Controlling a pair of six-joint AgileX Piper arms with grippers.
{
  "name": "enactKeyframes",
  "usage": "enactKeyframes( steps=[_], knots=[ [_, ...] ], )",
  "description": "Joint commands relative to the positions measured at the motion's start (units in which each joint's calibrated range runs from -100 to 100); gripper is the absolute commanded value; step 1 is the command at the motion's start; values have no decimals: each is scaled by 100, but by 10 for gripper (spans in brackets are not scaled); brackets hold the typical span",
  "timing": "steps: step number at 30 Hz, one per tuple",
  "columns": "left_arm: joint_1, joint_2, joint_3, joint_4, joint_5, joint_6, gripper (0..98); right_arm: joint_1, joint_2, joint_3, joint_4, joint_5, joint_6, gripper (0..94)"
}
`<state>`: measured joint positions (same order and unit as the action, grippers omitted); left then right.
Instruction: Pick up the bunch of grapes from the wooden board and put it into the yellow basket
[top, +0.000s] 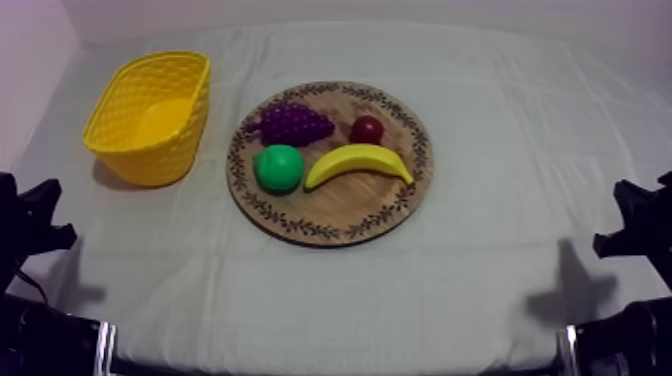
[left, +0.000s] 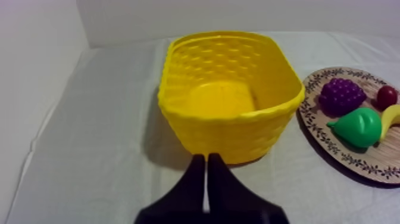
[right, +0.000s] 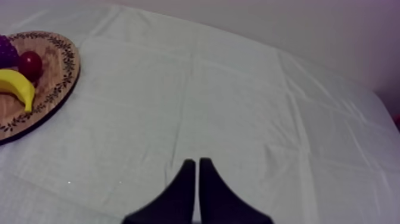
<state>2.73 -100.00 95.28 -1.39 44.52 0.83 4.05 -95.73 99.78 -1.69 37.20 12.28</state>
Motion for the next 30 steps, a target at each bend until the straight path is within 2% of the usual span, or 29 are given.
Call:
enactKeyframes(
  steps=[1, 30],
  knots=[
    [-2, 0, 461, -78, -1348, 188, 0, 1, -2, -1, 1, -3, 0, 5],
    [-3, 0, 461, -81, -1340, -14, 0, 1, -2, -1, 1, -3, 0, 5]
  ],
)
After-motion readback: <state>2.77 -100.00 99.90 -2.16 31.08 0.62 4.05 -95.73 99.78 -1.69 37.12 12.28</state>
